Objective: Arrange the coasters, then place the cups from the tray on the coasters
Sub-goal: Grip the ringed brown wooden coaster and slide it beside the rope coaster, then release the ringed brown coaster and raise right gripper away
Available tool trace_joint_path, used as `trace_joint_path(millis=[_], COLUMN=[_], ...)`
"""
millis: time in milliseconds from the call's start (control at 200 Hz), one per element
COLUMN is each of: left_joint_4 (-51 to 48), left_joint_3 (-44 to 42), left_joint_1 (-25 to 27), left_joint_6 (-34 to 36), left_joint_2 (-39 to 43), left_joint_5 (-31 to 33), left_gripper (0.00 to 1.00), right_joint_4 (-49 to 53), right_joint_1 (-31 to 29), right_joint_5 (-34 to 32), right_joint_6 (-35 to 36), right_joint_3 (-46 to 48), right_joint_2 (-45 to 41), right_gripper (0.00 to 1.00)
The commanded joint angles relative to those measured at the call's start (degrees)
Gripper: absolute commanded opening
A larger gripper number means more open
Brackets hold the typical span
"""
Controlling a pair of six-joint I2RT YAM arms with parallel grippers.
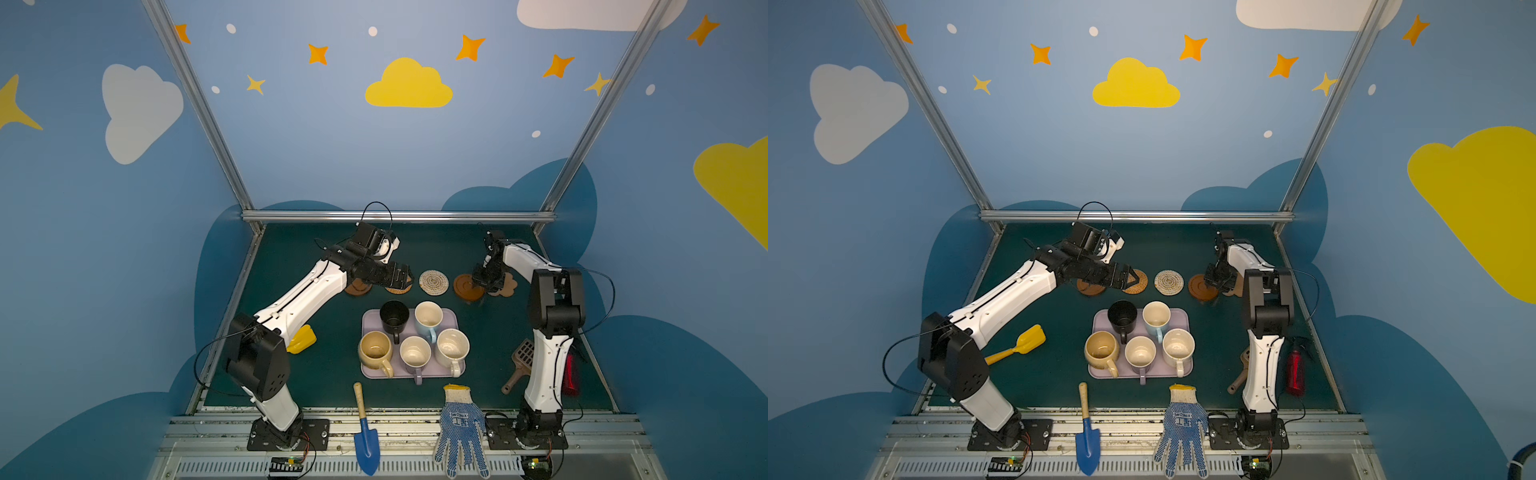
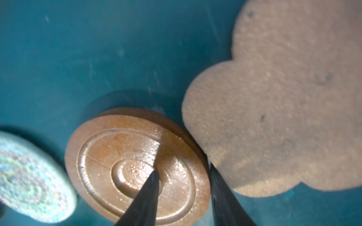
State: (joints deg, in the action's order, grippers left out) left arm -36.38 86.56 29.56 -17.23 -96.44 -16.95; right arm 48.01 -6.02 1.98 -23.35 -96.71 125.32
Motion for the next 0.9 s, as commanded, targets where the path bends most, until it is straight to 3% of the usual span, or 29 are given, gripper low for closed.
trace_joint_path(millis=[0, 235, 350, 435, 896], left_joint_4=[0.2, 0.6, 1.4, 2.2, 2.6], left_joint_3=[1.4, 1.3, 0.8, 0.6, 0.5], left_joint_1=[-0.5, -0.5, -0.5, -0.5, -0.5], left_joint_6=[0.1, -0.3, -0.5, -0.7, -1.2], left_joint_2=[-0.3, -0.1, 0.6, 1.0, 1.2], left_joint_5=[-0.6, -1.0, -0.6, -0.7, -1.6], left_gripper=[1.0, 1.0, 1.0, 1.0, 1.0], right_joint_4=[1.6, 0.6, 0.1, 0.0, -4.0], right_joint_1=[0.4, 0.3, 0.1, 0.5, 1.1], right_joint_5=[-1.0, 1.6, -0.2, -0.1, 2.8], right_joint_6=[0.8, 2.1, 2.6, 3.2, 3.2], right_joint_3=[-1.6, -3.0, -1.9, -2.1, 4.2], right_joint_2=[2.6, 3.9, 2.1, 2.0, -8.3], right_gripper=[0.44, 0.46, 0.59, 0.62, 0.65])
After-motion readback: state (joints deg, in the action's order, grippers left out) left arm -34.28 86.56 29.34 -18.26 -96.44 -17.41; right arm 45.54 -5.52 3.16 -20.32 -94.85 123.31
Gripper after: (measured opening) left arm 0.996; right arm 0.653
